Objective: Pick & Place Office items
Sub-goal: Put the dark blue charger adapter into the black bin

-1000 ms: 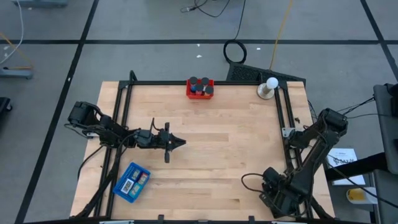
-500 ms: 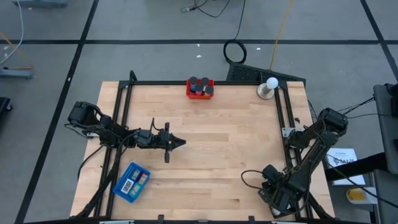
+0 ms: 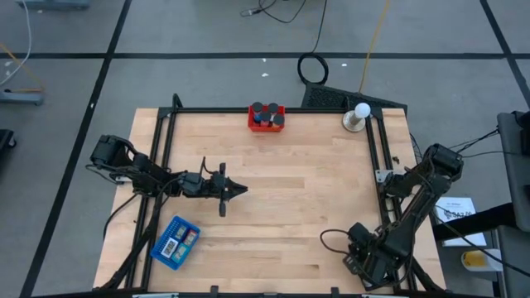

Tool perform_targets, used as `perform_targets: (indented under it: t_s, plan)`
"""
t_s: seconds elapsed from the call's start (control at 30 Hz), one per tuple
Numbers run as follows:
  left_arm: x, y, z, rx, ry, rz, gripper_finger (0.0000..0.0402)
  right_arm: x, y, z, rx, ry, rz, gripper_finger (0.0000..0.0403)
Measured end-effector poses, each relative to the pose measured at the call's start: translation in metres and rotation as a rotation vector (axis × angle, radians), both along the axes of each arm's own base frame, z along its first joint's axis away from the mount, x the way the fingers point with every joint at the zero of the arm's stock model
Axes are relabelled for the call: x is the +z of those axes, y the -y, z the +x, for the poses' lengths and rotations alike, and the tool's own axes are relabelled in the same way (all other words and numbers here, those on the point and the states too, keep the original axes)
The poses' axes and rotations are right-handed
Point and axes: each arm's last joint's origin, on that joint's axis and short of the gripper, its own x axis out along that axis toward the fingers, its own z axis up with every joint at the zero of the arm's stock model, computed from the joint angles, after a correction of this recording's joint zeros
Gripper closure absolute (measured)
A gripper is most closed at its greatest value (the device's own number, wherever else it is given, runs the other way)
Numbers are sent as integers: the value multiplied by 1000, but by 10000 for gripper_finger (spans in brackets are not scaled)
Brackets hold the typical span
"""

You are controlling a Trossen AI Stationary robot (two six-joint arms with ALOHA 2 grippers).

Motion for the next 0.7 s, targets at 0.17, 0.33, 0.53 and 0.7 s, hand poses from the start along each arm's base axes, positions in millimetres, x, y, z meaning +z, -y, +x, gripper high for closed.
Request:
perform_targets:
  t_s: [0.17,0.33,0.53,0.7]
  plan:
    - [0,0,0,0,0,0,364,3,-4,3,25,26,36,245]
    - [0,0,0,0,0,0,364,2,-1,1,31,10,-7,243]
    - [0,0,0,0,0,0,364,2,3,-1,30,13,-55,243]
    - [0,0,0,0,0,-1,364,-5,3,0,28,42,-43,239]
